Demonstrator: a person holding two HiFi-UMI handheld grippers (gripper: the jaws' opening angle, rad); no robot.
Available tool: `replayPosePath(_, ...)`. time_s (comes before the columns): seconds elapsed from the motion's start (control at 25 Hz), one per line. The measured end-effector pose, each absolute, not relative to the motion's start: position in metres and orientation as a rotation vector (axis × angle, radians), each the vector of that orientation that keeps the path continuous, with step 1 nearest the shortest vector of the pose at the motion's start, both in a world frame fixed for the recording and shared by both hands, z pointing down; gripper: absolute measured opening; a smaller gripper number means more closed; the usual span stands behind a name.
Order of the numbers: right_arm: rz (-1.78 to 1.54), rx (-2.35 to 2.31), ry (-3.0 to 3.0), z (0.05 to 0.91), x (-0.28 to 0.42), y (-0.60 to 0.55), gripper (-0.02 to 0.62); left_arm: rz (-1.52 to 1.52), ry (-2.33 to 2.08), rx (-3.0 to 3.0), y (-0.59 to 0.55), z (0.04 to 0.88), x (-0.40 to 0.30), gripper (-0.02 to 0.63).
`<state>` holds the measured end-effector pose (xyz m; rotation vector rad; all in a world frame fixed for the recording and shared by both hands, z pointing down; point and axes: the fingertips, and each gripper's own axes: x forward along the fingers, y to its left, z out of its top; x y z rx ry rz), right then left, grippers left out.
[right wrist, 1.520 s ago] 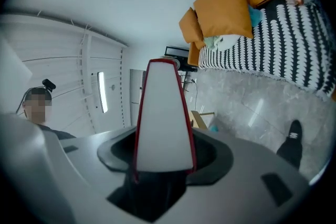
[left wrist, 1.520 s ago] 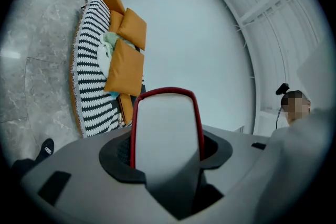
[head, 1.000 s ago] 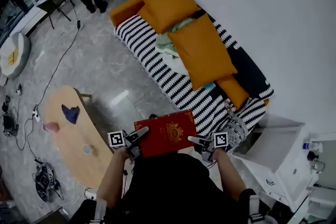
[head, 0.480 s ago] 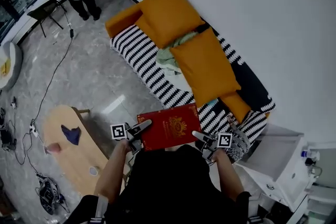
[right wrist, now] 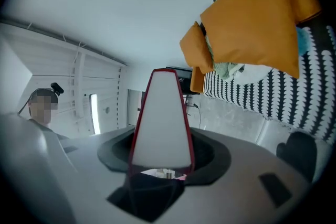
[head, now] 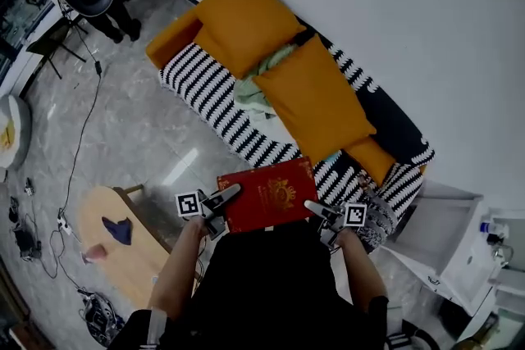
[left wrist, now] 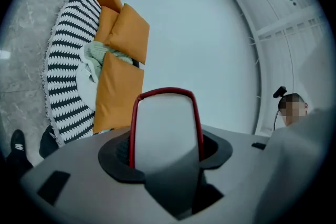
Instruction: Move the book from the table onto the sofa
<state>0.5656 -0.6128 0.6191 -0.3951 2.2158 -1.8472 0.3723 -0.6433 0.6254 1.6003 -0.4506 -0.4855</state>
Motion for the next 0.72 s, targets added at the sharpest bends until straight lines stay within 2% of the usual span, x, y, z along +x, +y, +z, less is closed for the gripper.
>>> replayPosePath(0.44,-1.764,-0.343,2.153,0.63,0.625,-0.705,0.242,-0.4,-0.499,1.634,-0.731,0.628,0.428,0.245)
replayPosePath(0.72,-1.766,-0.332,2.042,0.643,0.682,-0.756,0.241,-0.541,-0.507,1.643,-0.787,0.615,0.46,0.255)
